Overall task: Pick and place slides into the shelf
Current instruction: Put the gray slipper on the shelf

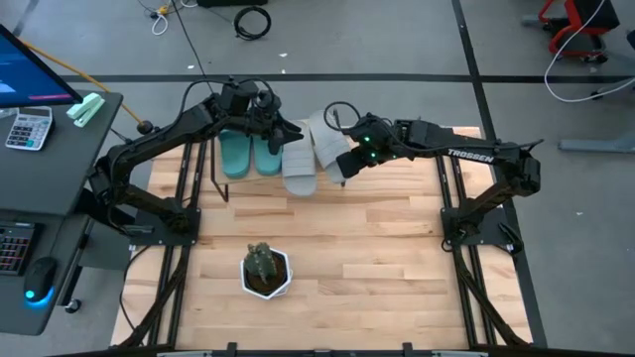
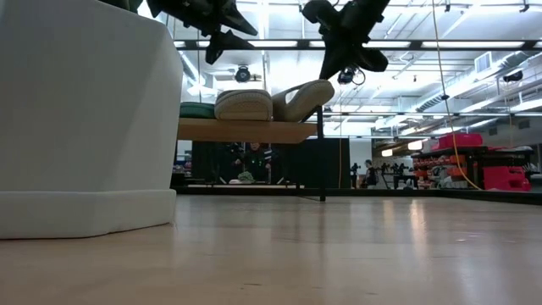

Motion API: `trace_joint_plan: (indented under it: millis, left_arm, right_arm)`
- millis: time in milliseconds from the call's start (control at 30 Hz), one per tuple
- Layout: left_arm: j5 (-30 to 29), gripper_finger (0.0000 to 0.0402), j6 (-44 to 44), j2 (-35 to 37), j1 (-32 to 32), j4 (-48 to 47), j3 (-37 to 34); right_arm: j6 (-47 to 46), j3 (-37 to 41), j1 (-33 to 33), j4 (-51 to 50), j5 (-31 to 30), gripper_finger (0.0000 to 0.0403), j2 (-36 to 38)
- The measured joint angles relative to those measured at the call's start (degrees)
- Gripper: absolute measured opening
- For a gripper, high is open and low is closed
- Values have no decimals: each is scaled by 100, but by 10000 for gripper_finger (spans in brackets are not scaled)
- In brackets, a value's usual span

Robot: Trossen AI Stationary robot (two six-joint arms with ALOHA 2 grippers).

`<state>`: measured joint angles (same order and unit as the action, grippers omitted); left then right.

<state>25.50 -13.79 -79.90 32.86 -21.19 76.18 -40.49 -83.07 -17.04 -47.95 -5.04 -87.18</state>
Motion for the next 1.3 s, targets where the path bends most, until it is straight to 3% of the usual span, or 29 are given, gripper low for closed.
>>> trace_joint_plan:
  millis: [633, 933, 1133, 1300]
  left_arm:
    - [0, 162, -14, 1, 0, 7, 0]
    - [2, 162, -10, 0, -11, -20, 0]
    - [2, 162, -3, 2, -10, -22, 0]
    - [2, 162, 7, 2, -11, -17, -2]
  right_arm:
    - [-140, 2, 212, 271, 304, 4, 0]
    - [-80, 4, 208, -44, 272, 82, 202]
    - [-925, 28, 227, -1085, -725, 135, 630]
    - [-1828, 674, 245, 98, -815, 171, 909]
